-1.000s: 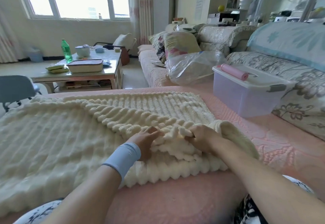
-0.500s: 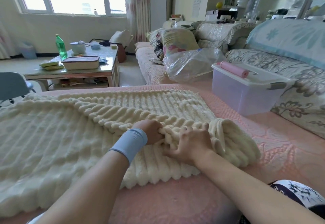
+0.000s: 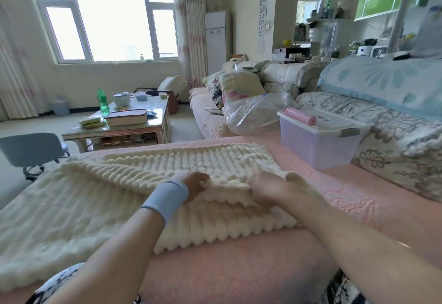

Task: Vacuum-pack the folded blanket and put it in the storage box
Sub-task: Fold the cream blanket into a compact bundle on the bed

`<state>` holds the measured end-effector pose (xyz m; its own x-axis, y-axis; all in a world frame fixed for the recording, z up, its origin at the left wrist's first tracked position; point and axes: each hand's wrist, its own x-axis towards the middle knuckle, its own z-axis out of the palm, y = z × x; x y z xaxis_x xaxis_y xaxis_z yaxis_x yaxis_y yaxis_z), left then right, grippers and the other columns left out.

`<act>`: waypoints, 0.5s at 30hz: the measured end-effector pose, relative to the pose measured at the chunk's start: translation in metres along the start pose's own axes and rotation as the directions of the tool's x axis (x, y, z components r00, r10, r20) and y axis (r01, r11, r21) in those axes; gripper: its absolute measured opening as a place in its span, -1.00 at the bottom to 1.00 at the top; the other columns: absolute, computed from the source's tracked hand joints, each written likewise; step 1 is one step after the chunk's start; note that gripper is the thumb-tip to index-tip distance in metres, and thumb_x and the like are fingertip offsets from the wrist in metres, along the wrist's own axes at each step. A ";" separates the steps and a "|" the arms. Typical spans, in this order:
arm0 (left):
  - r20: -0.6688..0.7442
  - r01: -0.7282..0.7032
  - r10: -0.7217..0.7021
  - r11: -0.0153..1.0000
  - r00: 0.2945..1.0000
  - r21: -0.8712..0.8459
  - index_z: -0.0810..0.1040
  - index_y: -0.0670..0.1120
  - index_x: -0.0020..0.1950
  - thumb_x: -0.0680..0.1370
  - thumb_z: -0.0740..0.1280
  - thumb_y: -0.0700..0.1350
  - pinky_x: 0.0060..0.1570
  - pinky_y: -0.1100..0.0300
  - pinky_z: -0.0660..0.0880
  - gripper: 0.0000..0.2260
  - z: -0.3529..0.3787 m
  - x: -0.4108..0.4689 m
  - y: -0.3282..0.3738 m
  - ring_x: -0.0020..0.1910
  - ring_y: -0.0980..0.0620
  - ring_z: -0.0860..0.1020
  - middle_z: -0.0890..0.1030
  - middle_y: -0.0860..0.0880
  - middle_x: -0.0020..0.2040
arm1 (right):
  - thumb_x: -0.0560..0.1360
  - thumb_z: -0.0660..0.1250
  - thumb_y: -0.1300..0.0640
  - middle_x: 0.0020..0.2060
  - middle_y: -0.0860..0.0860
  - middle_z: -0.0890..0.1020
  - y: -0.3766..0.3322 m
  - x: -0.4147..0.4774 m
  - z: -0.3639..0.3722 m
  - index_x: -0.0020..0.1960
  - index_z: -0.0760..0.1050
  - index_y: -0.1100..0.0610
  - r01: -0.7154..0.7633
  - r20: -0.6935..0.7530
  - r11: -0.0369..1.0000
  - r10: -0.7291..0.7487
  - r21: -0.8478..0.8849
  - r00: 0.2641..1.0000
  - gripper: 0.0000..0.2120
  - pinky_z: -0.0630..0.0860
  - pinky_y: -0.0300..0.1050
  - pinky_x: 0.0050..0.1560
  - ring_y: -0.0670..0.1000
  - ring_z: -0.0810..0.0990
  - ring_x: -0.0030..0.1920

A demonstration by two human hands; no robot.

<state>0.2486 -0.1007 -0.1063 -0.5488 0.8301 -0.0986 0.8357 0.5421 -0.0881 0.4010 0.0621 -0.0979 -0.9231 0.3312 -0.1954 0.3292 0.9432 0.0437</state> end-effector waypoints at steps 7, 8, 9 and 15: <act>0.492 0.061 -0.032 0.997 0.870 -0.044 0.38 -0.01 0.42 0.55 0.36 -0.03 0.07 -0.08 0.58 -0.56 -0.123 -0.050 0.053 -0.04 -0.14 0.57 0.56 -0.18 0.25 | 0.17 0.30 0.28 -0.21 0.24 0.54 0.047 -0.070 -0.071 0.11 0.53 0.31 -0.254 0.504 0.843 -0.023 0.474 0.863 -0.50 0.49 -0.20 -0.50 0.11 0.53 -0.33; 0.475 0.073 -0.040 0.996 0.879 -0.053 0.38 -0.01 0.43 0.56 0.35 -0.03 0.13 -0.11 0.55 -0.56 -0.128 -0.047 0.054 0.02 -0.16 0.59 0.54 -0.17 0.28 | 0.21 0.29 0.29 -0.21 0.24 0.54 0.053 -0.070 -0.078 0.11 0.53 0.31 -0.265 0.489 0.850 0.010 0.456 0.872 -0.54 0.47 -0.21 -0.52 0.12 0.52 -0.35; 0.455 0.091 -0.058 0.994 0.889 -0.051 0.35 0.01 0.45 0.56 0.35 -0.03 0.16 -0.11 0.53 -0.54 -0.129 -0.041 0.055 0.09 -0.18 0.59 0.52 -0.16 0.31 | 0.28 0.27 0.30 -0.24 0.24 0.54 0.058 -0.065 -0.082 0.10 0.54 0.32 -0.268 0.469 0.875 0.053 0.404 0.882 -0.61 0.46 -0.22 -0.54 0.13 0.51 -0.39; 0.245 0.122 -0.129 0.992 0.961 0.044 0.30 -0.13 0.47 0.63 0.18 -0.11 0.27 0.15 0.31 -0.60 -0.086 0.029 0.056 0.34 -0.10 0.42 0.39 -0.12 0.40 | 0.43 0.18 0.36 -0.26 0.15 0.51 0.072 0.005 -0.076 0.03 0.46 0.21 -0.167 0.188 0.979 0.143 0.117 0.972 -0.78 0.55 -0.14 -0.42 0.16 0.57 -0.30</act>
<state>0.2807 -0.0351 -0.0291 -0.6398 0.6958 -0.3265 0.7611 0.6326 -0.1433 0.4048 0.1334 -0.0217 -0.8125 0.4526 -0.3674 0.4997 0.8653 -0.0390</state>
